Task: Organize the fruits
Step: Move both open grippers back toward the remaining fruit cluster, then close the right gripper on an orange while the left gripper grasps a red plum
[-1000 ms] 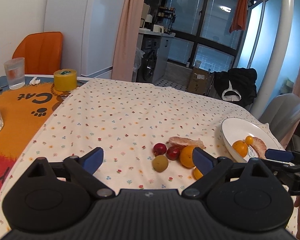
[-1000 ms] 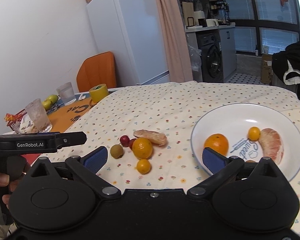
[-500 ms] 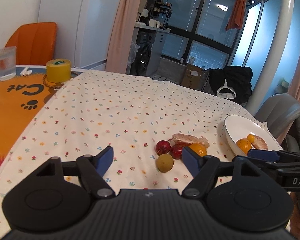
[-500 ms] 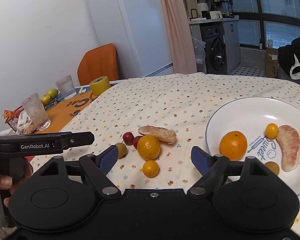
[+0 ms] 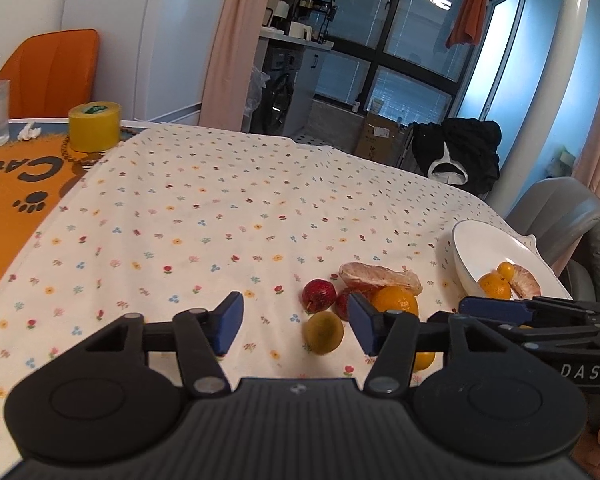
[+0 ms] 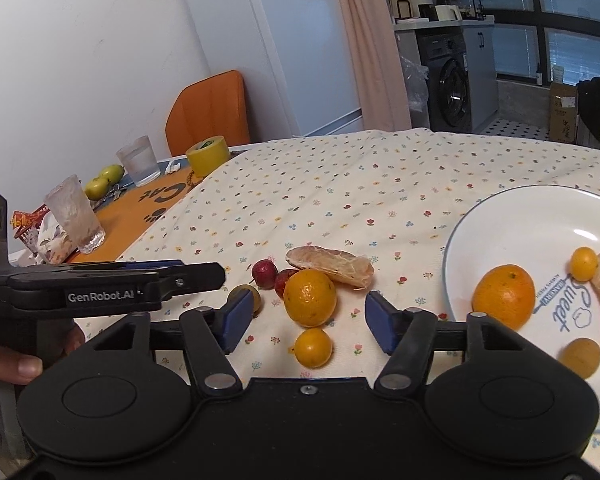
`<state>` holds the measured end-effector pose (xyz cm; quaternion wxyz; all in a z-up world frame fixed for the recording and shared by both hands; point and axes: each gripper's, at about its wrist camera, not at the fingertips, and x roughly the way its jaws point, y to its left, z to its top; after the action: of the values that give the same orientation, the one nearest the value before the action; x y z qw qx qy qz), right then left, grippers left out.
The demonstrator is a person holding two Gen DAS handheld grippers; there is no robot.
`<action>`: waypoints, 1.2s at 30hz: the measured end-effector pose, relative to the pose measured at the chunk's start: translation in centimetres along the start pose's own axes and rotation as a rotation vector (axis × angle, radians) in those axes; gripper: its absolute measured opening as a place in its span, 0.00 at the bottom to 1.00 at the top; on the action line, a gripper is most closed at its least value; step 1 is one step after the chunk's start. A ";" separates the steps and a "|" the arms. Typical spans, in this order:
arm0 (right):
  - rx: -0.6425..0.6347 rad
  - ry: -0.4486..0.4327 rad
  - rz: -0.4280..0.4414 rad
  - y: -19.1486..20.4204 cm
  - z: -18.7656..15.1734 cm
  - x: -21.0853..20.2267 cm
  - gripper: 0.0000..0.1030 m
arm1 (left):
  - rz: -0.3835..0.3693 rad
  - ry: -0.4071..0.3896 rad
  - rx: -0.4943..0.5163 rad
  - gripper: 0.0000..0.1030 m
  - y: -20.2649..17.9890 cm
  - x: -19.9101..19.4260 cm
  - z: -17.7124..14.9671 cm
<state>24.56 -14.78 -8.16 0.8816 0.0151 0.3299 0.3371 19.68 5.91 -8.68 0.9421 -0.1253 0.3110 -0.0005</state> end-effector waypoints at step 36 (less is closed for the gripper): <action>0.000 0.039 0.057 -0.6 0.1 2.1 0.27 | -0.024 0.046 0.010 0.21 -0.6 4.1 0.5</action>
<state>26.17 -13.96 -9.47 0.8650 0.0180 0.3467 0.3624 23.36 5.07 -10.59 0.9352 -0.1245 0.3311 -0.0162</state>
